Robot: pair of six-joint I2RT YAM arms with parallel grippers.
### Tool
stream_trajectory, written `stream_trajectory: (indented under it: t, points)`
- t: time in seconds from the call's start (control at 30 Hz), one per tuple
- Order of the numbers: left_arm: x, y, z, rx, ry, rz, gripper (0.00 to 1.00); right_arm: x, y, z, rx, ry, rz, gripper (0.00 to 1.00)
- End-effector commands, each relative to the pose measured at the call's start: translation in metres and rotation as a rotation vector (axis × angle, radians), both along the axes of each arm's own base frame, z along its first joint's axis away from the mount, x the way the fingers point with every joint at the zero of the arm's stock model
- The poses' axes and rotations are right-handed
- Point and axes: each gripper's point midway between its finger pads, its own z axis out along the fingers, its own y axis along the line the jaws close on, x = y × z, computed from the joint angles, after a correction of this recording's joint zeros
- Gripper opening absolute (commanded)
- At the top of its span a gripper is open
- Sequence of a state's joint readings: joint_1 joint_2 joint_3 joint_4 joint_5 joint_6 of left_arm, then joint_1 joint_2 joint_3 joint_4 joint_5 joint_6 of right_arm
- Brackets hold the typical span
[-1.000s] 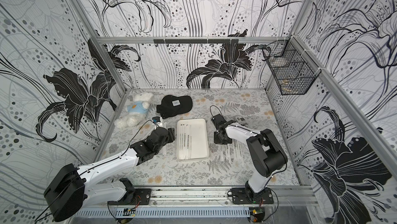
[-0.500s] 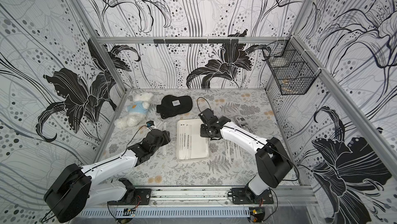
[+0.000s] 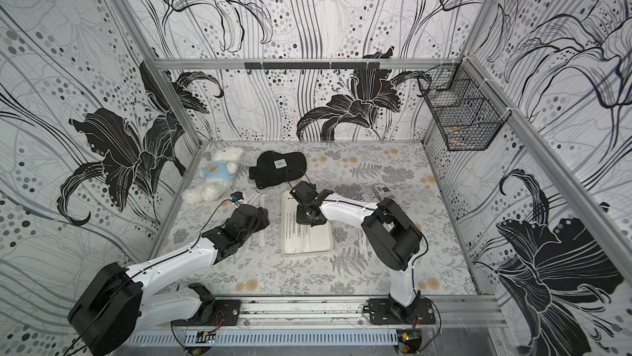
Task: Put the straws into the storage box
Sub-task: Pick up the straw from the center of the board, then place the straw in the storage box.
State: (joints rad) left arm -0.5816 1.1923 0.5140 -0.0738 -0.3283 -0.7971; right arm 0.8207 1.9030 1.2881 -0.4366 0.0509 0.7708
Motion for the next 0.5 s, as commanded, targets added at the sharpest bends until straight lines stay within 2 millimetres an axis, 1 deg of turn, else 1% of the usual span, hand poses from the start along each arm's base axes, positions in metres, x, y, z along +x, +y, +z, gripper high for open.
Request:
stream_trajectory:
  t: [0.0,0.1,0.4,0.47]
  points:
    - [0.003,-0.001,0.002,-0.009,-0.006,0.006,0.61,-0.005,0.002,-0.013,-0.007,0.039,0.001,0.11]
    - [0.002,0.001,0.004,-0.004,-0.008,0.006,0.6,-0.004,-0.001,-0.017,-0.025,0.035,-0.013,0.12]
    - [-0.001,0.002,0.002,-0.008,-0.008,0.005,0.57,-0.004,-0.001,-0.024,-0.032,0.044,-0.025,0.16]
    - [-0.001,0.002,0.001,-0.008,-0.006,0.007,0.54,-0.003,-0.001,-0.025,-0.032,0.047,-0.032,0.16]
